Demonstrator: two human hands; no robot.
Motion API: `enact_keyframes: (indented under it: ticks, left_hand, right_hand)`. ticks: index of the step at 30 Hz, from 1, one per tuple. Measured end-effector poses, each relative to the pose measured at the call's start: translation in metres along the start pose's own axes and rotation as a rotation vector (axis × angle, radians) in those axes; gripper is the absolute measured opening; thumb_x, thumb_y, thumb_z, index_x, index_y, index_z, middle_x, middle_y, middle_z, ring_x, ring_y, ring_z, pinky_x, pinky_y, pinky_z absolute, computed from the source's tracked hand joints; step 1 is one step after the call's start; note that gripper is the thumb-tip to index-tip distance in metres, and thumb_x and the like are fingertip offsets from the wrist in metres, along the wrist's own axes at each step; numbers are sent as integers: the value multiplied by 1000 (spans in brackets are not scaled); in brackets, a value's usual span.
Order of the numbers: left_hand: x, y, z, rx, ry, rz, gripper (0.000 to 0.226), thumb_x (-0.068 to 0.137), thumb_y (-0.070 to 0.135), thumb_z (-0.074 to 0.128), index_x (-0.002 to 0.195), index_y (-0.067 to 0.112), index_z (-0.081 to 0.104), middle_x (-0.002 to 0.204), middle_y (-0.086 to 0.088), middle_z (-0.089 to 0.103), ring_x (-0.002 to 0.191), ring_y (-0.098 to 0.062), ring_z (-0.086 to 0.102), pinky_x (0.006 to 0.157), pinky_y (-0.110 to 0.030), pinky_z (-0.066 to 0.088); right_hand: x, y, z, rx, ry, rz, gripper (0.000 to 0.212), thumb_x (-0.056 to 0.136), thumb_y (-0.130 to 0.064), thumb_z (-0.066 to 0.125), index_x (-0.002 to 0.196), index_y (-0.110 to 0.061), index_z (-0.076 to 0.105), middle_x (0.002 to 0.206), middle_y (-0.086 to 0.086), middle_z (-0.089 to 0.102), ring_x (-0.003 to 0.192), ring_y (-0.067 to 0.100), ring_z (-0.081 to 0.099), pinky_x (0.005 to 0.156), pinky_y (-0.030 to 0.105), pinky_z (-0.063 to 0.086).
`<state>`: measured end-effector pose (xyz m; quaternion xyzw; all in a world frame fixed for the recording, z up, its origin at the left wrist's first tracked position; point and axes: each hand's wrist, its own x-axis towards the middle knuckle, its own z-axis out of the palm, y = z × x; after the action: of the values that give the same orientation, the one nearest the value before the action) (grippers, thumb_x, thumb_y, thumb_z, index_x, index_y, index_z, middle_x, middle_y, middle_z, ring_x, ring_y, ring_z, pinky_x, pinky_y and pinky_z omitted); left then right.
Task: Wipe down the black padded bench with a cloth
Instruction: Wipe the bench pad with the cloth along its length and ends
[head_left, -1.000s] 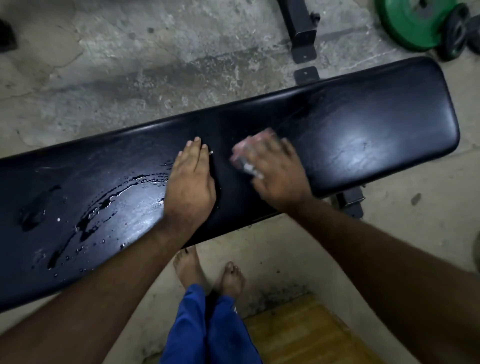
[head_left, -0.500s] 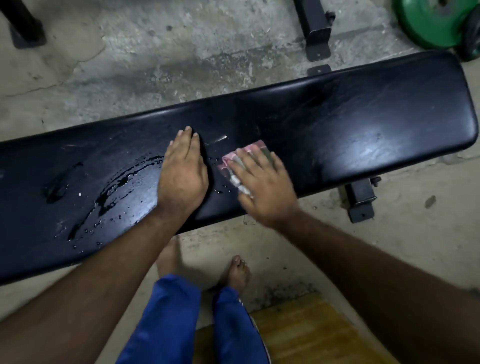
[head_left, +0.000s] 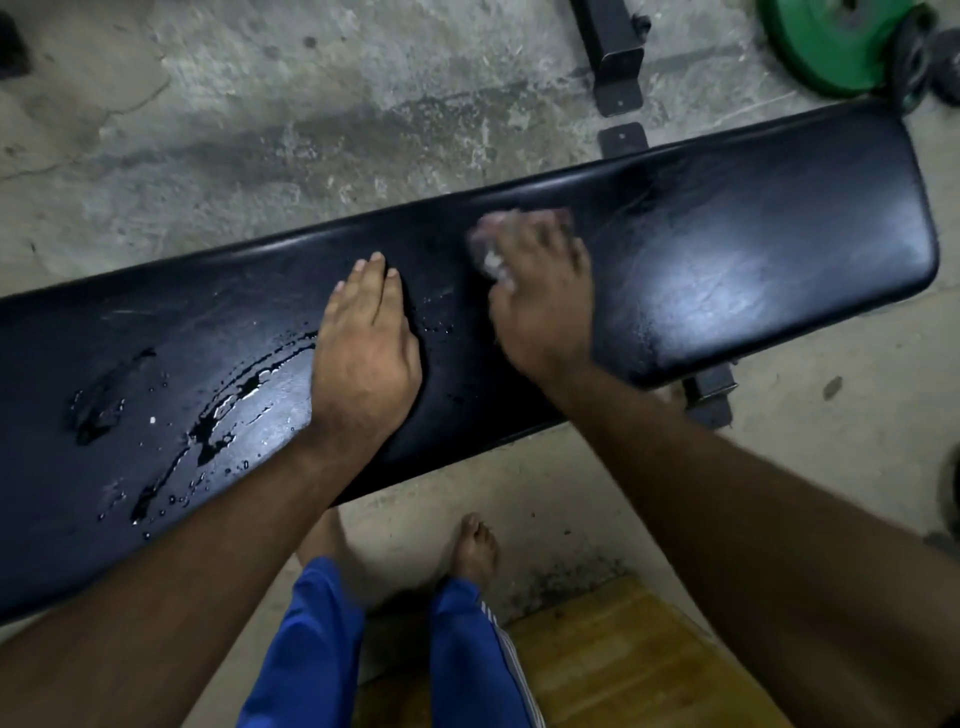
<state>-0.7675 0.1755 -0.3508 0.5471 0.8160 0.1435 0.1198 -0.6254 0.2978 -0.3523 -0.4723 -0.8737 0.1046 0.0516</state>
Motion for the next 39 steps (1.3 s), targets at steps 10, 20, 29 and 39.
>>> enact_keyframes:
  ticks: [10,20,29,39]
  left_hand:
    - [1,-2,-6,0,-24,12,51,90,13,39,138,-5,44,150,-22,38,141,-34,33,118,-45,23]
    - [6,-17,-15,-56,-24,-23,55,88,16,34,136,-6,45,149,-22,38,140,-34,34,117,-46,26]
    - [2,-21,-22,-69,-35,-25,54,85,10,39,136,-6,46,149,-22,39,140,-34,34,117,-45,26]
    - [-10,-21,-19,-73,-23,-22,57,85,12,31,137,-6,44,150,-22,38,141,-34,32,118,-45,23]
  right_hand:
    - [-4,-17,4,40,-58,-191,62,84,-26,42,144,-24,53,148,-1,55,142,25,43,115,51,34]
    - [53,-17,-7,20,-120,-218,61,84,-27,36,143,-25,54,146,1,56,142,27,43,117,49,32]
    - [42,-8,-14,-12,-144,-183,61,87,-25,34,146,-28,50,152,0,50,147,28,35,119,53,28]
    - [8,-16,-7,58,-67,45,64,84,-26,38,147,-27,50,154,1,47,148,29,33,119,57,27]
